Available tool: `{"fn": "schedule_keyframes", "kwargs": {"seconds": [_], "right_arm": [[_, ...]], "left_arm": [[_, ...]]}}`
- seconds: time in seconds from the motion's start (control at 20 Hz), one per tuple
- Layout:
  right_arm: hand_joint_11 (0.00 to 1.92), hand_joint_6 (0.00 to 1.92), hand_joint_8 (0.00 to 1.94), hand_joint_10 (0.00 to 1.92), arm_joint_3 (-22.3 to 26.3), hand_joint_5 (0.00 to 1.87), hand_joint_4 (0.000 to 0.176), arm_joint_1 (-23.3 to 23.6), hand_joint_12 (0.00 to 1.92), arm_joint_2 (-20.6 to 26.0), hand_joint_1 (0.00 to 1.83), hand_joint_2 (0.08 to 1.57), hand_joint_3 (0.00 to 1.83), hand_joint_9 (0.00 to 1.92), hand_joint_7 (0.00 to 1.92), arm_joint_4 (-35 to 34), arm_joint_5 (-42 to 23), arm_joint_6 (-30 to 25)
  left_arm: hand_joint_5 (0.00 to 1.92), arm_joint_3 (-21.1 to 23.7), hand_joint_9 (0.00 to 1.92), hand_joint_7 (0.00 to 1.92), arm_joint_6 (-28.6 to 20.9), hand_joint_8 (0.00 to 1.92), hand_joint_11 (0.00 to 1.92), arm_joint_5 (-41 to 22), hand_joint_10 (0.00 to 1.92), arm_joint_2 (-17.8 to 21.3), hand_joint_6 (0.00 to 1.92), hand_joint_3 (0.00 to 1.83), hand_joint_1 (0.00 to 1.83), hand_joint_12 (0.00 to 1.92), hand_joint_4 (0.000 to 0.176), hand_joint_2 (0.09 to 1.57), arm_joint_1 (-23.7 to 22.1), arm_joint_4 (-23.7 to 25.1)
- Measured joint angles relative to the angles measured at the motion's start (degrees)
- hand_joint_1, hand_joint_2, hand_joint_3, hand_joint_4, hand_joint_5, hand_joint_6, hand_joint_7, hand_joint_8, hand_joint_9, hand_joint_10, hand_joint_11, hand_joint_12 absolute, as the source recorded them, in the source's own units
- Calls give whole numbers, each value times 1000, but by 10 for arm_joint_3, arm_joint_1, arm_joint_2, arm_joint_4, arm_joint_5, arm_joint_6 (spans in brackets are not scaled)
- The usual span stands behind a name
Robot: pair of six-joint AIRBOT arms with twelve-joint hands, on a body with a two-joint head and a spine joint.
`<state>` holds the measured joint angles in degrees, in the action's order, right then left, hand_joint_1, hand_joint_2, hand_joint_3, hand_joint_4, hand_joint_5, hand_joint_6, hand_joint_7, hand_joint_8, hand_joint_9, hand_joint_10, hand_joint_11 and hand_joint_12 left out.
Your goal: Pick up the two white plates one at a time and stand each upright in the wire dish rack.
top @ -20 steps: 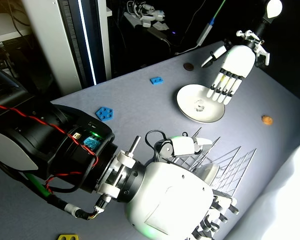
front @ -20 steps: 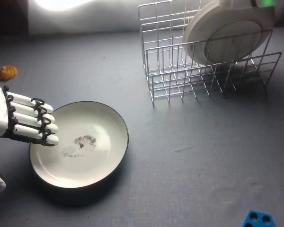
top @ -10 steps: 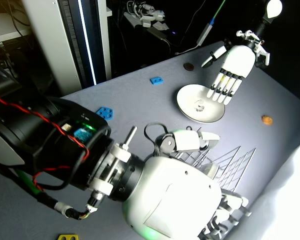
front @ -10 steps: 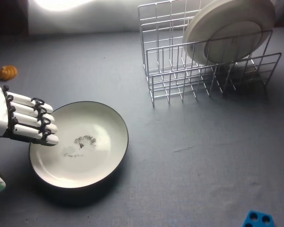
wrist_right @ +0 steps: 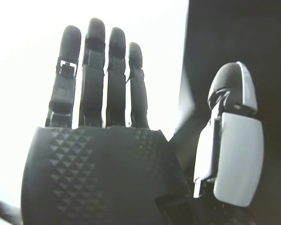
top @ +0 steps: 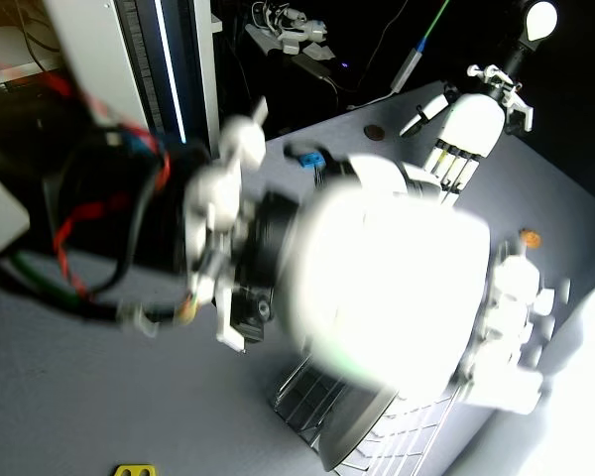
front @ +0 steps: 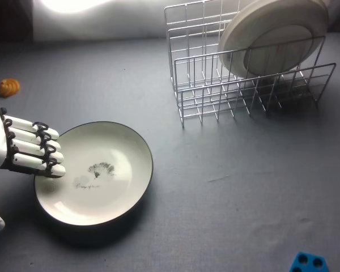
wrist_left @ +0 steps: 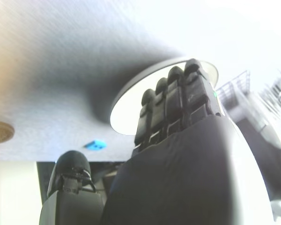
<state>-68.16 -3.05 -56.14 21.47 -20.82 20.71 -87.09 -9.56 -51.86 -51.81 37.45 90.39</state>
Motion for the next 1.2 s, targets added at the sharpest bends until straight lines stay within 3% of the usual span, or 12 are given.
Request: {"fn": "schedule_keyframes", "kwargs": {"seconds": [0.2, 0.25, 0.35, 0.4, 0.65, 0.9, 1.2], "right_arm": [[168, 0, 2, 7, 57, 487, 0, -4, 979, -15, 506, 955, 0, 605, 575, 0, -1, 113], [167, 0, 1, 6, 74, 486, 0, -17, 978, -24, 507, 953, 0, 604, 573, -30, -7, 189], [164, 0, 2, 7, 85, 485, 0, -38, 975, -35, 536, 949, 0, 609, 578, -41, -13, 259], [157, 0, 0, 3, 96, 483, 0, -59, 975, -44, 525, 953, 0, 602, 575, -50, -19, 337], [130, 0, 0, 0, 106, 482, 0, -105, 974, -88, 536, 963, 4, 572, 559, -53, -27, 395], [88, 0, 0, 0, 64, 418, 0, -136, 960, -173, 605, 969, 4, 487, 462, -55, -29, 436], [0, 0, 0, 0, -1, 252, 0, -152, 874, -256, 1038, 992, 1, 330, 294, -64, -36, 490]], "left_arm": [[88, -6, 68, 89, -5, 7, 12, 3, 6, -7, 2, 0, 0, 10, 0, 1119, 14, -3], [87, -7, 69, 93, -7, 8, 3, 7, 6, -8, 1, 2, 0, 7, 0, 1125, 23, -10], [73, -7, 57, 70, -8, 0, 3, 10, 0, -9, 0, 4, 0, 8, 0, 1130, 35, -13], [50, -8, 43, 43, -11, 0, 0, 13, 0, -10, 0, 3, 0, 7, 0, 1128, 45, -15], [77, -9, 54, 69, -10, 8, 5, 13, 3, -12, 8, 0, 0, 13, 0, 1121, 62, -23], [56, -10, 43, 55, -10, 0, 2, 13, 0, -12, 0, 0, 0, 1, 0, 1120, 65, -28], [87, -10, 68, 80, -10, 8, 24, 13, 8, -12, 10, 0, 0, 13, 0, 1116, 65, -27]]}}
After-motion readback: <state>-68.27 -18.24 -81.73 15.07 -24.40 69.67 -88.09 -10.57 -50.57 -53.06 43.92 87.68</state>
